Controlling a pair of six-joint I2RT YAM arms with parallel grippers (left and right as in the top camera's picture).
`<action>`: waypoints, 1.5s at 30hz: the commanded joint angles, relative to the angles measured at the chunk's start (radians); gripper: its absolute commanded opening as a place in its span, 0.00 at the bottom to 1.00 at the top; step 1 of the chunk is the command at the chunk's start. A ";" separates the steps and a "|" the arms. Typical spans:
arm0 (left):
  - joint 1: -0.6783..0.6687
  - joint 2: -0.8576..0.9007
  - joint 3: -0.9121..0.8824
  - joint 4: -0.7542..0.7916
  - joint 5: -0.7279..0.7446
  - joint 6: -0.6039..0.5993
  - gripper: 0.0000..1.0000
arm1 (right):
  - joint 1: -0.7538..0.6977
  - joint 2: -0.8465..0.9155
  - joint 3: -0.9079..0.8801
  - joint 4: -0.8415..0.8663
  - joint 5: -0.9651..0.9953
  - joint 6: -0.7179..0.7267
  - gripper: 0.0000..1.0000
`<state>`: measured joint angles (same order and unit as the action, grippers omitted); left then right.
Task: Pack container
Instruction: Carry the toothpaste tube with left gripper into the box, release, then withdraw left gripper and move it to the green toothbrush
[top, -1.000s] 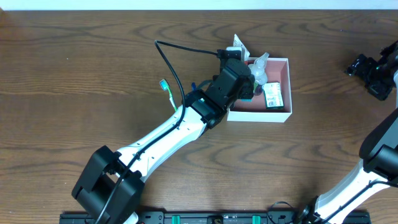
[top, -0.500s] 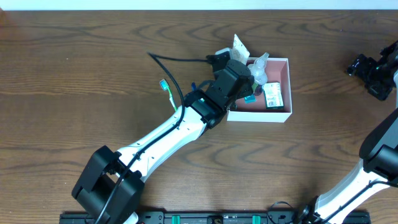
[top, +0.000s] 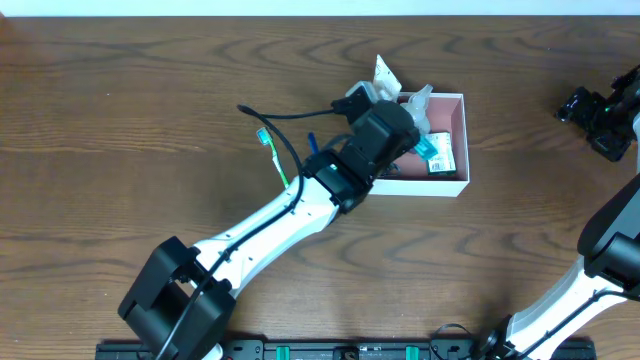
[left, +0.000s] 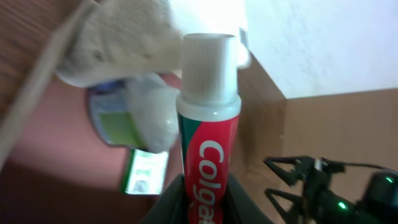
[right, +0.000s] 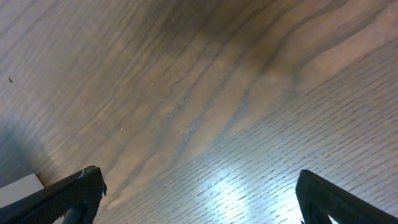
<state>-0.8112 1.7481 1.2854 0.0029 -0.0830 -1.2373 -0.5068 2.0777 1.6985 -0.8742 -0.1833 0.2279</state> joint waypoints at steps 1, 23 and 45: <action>-0.022 0.035 0.012 0.023 -0.016 -0.018 0.19 | -0.003 -0.025 -0.005 0.000 0.003 0.011 0.99; -0.026 0.096 0.012 0.041 -0.015 -0.074 0.41 | -0.003 -0.025 -0.005 0.000 0.003 0.011 0.99; 0.206 -0.080 0.012 -0.415 -0.193 0.351 0.71 | -0.003 -0.025 -0.005 0.000 0.003 0.011 0.99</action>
<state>-0.6735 1.6711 1.2892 -0.3714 -0.1841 -0.9638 -0.5068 2.0777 1.6985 -0.8738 -0.1825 0.2279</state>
